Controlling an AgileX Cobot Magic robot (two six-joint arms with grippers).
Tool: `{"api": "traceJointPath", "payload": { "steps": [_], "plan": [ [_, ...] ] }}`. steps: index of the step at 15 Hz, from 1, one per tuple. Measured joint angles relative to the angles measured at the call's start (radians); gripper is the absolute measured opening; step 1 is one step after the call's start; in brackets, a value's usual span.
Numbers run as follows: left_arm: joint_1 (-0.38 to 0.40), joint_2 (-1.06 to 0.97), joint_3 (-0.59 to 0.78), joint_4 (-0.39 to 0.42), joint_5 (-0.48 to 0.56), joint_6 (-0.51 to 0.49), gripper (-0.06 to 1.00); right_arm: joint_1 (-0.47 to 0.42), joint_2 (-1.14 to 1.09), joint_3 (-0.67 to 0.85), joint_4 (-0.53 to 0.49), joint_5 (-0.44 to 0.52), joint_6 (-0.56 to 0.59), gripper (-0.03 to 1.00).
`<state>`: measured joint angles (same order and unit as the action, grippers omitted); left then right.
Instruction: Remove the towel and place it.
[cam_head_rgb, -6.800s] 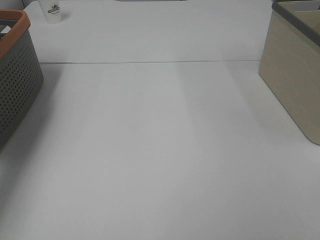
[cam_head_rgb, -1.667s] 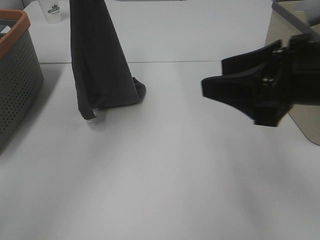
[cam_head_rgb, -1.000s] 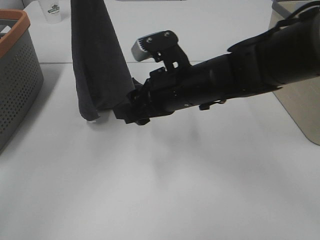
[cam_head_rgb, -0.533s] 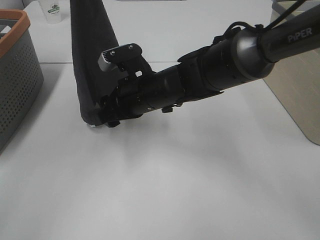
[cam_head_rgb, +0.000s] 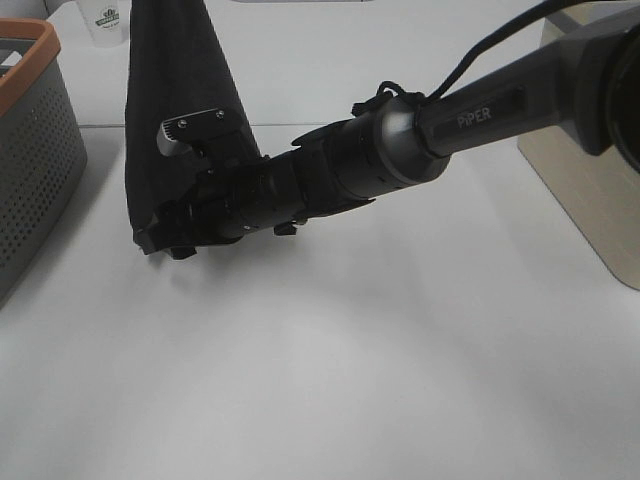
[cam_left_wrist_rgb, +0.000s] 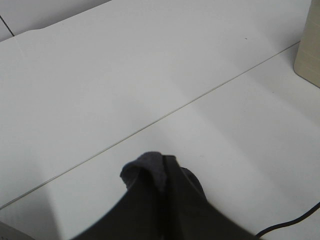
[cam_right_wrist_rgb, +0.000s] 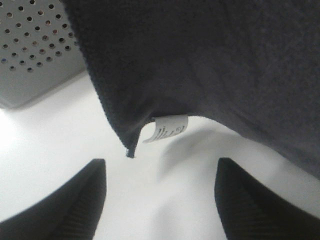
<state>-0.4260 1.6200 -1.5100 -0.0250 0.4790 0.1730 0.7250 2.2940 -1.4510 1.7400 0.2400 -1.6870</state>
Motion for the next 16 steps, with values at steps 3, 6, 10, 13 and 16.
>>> {"api": "traceJointPath", "payload": {
  "steps": [3,6,10,13,16],
  "plan": [
    [0.0,0.0,0.0,-0.002,0.0,0.0,0.0,0.018,0.009,-0.022,0.001,-0.021,0.12,0.63],
    [0.0,0.0,0.0,-0.002,0.0,0.0,0.0,0.039,0.009,-0.023,0.001,-0.035,0.251,0.65],
    [0.0,0.0,0.0,-0.002,0.001,-0.001,0.0,0.097,0.009,-0.027,0.001,-0.181,0.275,0.71],
    [0.0,0.0,0.0,-0.01,0.004,-0.001,0.0,0.136,0.011,-0.096,0.001,-0.351,0.299,0.71],
    [0.0,0.0,0.0,-0.011,0.004,-0.001,0.0,0.136,0.028,-0.116,0.001,-0.38,0.299,0.7]
  ]
}}
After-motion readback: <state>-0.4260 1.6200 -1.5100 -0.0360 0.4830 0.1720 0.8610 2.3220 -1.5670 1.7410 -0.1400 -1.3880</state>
